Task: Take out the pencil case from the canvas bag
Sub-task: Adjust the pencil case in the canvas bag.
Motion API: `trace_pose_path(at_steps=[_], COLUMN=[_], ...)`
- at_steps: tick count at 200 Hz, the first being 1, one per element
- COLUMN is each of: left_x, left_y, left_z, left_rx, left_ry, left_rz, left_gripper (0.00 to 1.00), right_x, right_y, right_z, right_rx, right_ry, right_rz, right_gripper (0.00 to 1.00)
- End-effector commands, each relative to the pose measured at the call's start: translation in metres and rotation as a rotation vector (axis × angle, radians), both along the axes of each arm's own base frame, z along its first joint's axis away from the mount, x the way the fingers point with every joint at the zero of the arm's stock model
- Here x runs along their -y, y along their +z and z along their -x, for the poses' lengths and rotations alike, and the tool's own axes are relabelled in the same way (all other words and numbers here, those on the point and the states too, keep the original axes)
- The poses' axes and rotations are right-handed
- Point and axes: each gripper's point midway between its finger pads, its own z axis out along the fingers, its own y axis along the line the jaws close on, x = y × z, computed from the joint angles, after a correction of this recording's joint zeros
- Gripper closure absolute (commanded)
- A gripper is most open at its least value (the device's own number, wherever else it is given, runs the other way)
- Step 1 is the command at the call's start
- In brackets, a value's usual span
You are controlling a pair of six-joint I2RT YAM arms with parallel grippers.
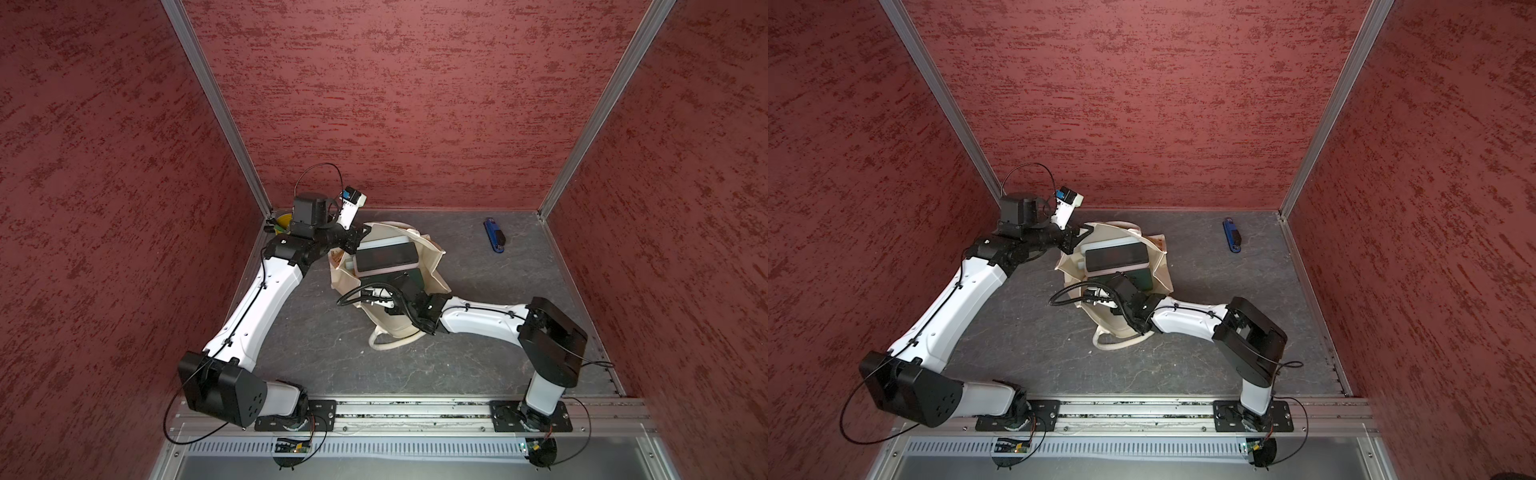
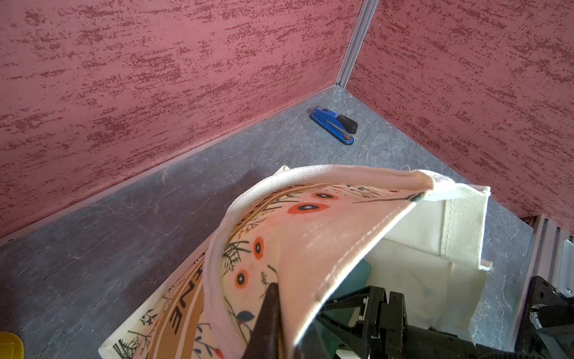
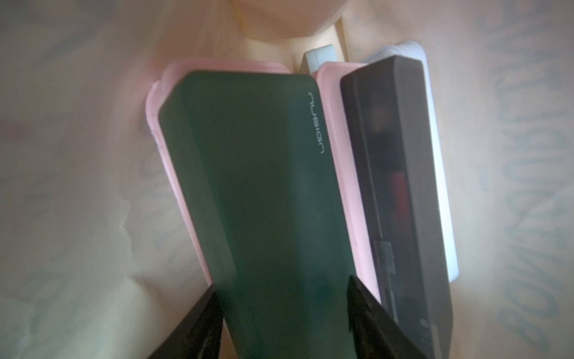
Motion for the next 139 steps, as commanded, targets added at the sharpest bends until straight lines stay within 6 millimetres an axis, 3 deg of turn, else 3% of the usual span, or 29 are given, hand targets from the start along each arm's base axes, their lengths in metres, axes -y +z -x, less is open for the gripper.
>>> trace_pose_path(at_steps=[1,85,139], left_x=[0.006,0.013,0.008], left_y=[0.017,0.009,0.010], left_z=[0.007,0.012,0.012], left_rx=[0.043,0.022,0.016], left_ry=[-0.049,-0.111,-0.102], left_rz=[0.053,0.081,0.112], left_gripper=[1.00,1.00,1.00], right_x=[0.000,0.000,-0.004], right_y=[0.070,0.076,0.061], right_z=[-0.024,-0.027,-0.026], right_rx=[0.171,0.203,0.119], right_ry=[-0.068,-0.068,-0.027], right_rz=[-0.137,-0.115,-0.074], right_gripper=[0.39,0.39,0.41])
